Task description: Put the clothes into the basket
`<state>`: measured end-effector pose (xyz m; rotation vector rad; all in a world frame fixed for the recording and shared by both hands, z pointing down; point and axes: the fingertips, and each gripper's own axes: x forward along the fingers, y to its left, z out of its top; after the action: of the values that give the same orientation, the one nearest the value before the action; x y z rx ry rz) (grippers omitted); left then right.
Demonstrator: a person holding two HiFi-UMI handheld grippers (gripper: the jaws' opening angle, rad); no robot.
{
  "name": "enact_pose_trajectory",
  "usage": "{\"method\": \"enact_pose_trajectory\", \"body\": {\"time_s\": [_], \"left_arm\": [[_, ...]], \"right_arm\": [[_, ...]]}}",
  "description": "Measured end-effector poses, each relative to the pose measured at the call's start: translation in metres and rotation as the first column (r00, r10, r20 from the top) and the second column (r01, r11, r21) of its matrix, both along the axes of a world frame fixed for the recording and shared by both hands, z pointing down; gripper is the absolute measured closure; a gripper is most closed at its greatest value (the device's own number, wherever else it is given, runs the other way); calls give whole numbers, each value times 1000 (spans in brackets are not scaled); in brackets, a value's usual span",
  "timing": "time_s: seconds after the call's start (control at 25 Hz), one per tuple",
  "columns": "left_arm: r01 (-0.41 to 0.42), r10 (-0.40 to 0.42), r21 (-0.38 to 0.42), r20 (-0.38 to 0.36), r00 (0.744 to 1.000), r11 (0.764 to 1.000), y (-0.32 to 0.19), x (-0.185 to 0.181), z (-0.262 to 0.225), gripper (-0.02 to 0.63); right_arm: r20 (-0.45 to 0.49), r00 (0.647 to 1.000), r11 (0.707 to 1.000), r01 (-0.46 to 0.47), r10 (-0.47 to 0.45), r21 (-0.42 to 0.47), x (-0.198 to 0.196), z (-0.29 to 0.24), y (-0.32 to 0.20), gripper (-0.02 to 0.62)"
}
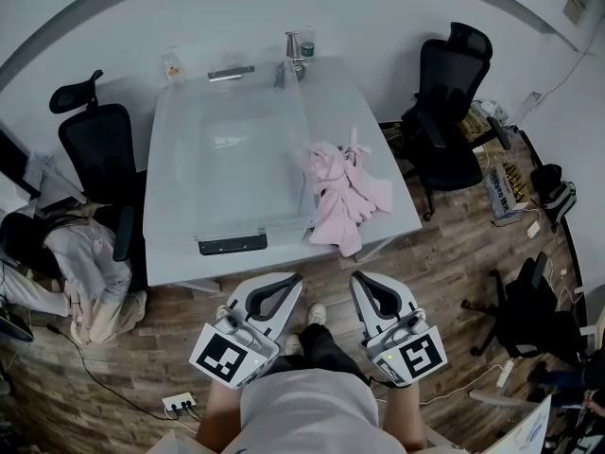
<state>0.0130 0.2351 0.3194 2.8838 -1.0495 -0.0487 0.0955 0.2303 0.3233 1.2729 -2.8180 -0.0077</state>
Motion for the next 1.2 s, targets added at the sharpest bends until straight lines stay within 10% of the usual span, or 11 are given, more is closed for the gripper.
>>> {"method": "enact_pose_trajectory", "body": {"time_s": [1.2], "left_arm": [[82,-82,-3,59,995,997,-140,48,0,600]], "right_arm": [[33,994,994,104,-103,-18,42,6,-150,591]]}}
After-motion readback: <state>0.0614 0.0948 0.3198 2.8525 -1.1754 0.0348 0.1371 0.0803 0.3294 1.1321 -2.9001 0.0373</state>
